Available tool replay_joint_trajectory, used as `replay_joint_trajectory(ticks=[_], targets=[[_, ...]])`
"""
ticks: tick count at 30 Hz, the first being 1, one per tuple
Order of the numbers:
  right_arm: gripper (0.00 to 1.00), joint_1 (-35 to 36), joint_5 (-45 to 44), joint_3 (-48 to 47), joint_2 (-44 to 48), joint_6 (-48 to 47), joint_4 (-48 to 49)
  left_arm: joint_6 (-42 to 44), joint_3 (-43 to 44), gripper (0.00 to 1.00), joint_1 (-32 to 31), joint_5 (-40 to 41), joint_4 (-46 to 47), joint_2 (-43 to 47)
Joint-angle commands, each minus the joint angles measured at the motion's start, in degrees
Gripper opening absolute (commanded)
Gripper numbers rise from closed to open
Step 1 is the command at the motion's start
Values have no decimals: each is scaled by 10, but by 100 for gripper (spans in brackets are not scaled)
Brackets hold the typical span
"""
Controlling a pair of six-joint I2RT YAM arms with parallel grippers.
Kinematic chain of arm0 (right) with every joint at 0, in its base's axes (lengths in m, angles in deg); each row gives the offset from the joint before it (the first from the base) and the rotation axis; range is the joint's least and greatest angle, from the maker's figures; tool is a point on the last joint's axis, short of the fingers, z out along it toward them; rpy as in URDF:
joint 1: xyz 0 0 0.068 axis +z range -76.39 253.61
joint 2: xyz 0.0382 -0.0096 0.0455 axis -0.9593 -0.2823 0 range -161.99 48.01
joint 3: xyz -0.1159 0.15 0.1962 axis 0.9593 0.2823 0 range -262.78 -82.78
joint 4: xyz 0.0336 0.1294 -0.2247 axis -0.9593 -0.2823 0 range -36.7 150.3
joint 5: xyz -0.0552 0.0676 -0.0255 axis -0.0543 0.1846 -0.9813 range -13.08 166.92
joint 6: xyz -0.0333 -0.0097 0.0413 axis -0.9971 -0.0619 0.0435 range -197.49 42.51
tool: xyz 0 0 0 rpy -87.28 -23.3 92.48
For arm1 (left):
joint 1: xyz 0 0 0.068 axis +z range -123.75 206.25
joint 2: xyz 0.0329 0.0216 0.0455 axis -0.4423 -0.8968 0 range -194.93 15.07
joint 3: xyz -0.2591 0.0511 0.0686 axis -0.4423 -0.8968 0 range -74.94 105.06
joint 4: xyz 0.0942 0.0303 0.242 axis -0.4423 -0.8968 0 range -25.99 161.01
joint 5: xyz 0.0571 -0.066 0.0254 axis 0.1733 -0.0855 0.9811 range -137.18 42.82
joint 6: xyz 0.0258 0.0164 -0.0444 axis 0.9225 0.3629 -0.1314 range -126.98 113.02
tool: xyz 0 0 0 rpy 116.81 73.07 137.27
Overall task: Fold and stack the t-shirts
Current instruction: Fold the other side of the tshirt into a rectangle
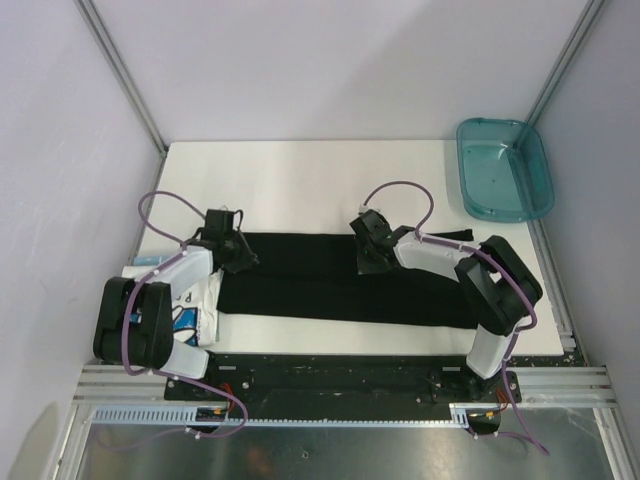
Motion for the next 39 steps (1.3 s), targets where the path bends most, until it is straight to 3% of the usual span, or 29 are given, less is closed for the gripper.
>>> replay_joint_trajectory(ticks=[1, 7, 11, 28, 39], targets=[[29, 4, -7, 16, 24, 14, -4, -9, 16, 27, -4, 18, 5, 36], [28, -1, -8, 22, 9, 12, -6, -31, 8, 28, -4, 121, -20, 47], [28, -5, -4, 30, 12, 14, -1, -41, 0, 27, -1, 140, -29, 32], [29, -36, 37, 39, 53, 17, 13, -35, -17, 16, 23, 104, -35, 42], [37, -156, -15, 40, 235, 35, -75, 23, 81, 24, -36, 38, -36, 67]])
